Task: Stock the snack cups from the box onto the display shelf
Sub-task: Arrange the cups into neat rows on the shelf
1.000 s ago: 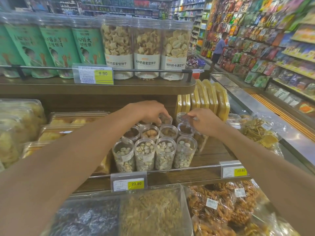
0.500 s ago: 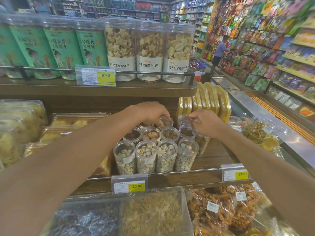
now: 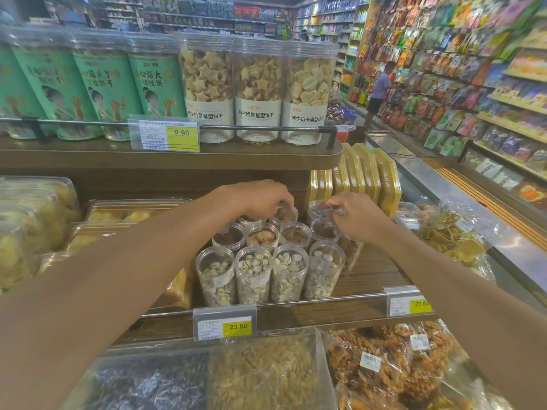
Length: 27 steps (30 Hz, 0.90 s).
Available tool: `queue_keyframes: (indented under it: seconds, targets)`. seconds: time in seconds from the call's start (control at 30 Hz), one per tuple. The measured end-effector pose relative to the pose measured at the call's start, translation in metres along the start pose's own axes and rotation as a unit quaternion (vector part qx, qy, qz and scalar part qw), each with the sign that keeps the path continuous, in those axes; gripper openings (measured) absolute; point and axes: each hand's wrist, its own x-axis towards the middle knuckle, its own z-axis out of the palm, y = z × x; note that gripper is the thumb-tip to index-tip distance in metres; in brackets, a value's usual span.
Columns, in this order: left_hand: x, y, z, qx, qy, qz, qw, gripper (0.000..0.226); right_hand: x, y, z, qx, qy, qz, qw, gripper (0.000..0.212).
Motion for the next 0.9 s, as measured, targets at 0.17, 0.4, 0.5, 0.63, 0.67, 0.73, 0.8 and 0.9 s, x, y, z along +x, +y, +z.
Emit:
queue_keyframes:
  seconds: [0.17,0.4,0.5,0.63,0.67,0.73,0.8,0.9]
  targets:
    - [0.011,0.012,0.011,0.006,0.075,-0.033,0.997,0.031,0.001,0.0,0.005,0.001,0.005,0.005,1.0,0.024]
    - [0.015,0.021,0.016,-0.005,0.11,-0.055,0.992,0.03,0.0,0.0,0.005,0.002,0.004,0.005,1.0,0.025]
    - [0.011,0.022,0.013,-0.023,0.099,-0.043,0.994,0.025,0.0,0.0,0.005,0.0,0.002,0.015,1.0,0.026]
    - [0.004,0.018,0.008,-0.029,0.07,-0.021,0.997,0.024,-0.002,0.0,0.007,-0.019,-0.02,0.006,1.0,0.028]
    - [0.003,0.016,0.008,-0.027,0.061,-0.015,0.998,0.024,-0.001,0.0,0.008,-0.028,-0.021,0.003,0.999,0.029]
    - [0.002,0.014,0.007,-0.01,0.05,-0.006,0.999,0.028,-0.001,0.002,0.008,-0.05,-0.022,-0.004,0.998,0.03]
    - [0.002,0.013,0.007,0.014,0.038,-0.001,0.999,0.037,0.0,0.003,0.007,-0.075,-0.03,-0.008,0.997,0.032]
    - [0.0,0.012,0.007,0.027,0.019,0.009,0.999,0.039,-0.001,0.002,0.005,-0.101,-0.039,-0.009,0.994,0.034]
